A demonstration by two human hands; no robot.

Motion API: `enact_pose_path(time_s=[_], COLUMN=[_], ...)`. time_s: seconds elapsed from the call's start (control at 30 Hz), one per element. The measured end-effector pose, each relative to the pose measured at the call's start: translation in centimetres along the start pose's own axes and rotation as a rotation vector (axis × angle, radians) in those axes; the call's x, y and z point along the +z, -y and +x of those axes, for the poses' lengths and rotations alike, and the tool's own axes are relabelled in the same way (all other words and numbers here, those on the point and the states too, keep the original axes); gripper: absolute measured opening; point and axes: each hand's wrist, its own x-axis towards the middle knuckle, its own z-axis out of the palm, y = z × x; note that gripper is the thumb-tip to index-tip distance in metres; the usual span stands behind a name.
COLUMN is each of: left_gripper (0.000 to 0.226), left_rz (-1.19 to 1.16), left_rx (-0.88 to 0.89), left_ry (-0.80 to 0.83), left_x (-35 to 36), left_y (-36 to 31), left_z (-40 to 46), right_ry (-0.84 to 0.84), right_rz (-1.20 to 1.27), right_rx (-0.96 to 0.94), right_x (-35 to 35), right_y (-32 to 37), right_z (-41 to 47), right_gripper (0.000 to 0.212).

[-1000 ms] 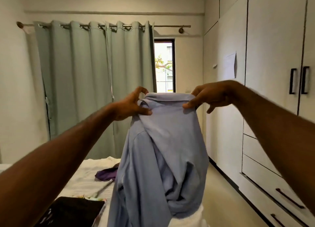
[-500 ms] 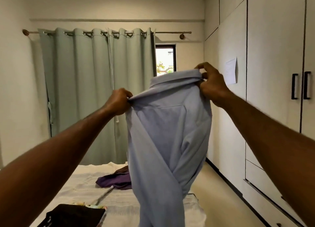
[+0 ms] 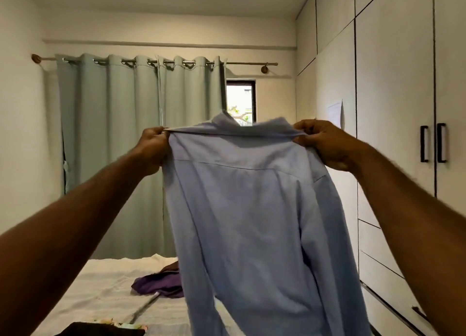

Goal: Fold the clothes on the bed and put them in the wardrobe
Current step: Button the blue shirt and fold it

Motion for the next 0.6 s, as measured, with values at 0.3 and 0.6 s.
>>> enact_pose_path(time_s=[0.3,0.6], left_gripper=[0.020,0.023], left_rz=[0.273,0.922], left_rx=[0.372,0.138], left_ry=[0.146,0.071], left_x=[-3.1,-4.8], left_y=[-0.7,0.8], left_z=[0.5,2.9], right_ry=[-0.573,-0.097], right_rz=[-0.723,-0.835], right_rx=[-0.079,0.041], right_x=[-0.6,-1.7], right_y=[-2.5,-3.0], right_z=[-0.2,0.3], right_gripper=[0.053,0.015])
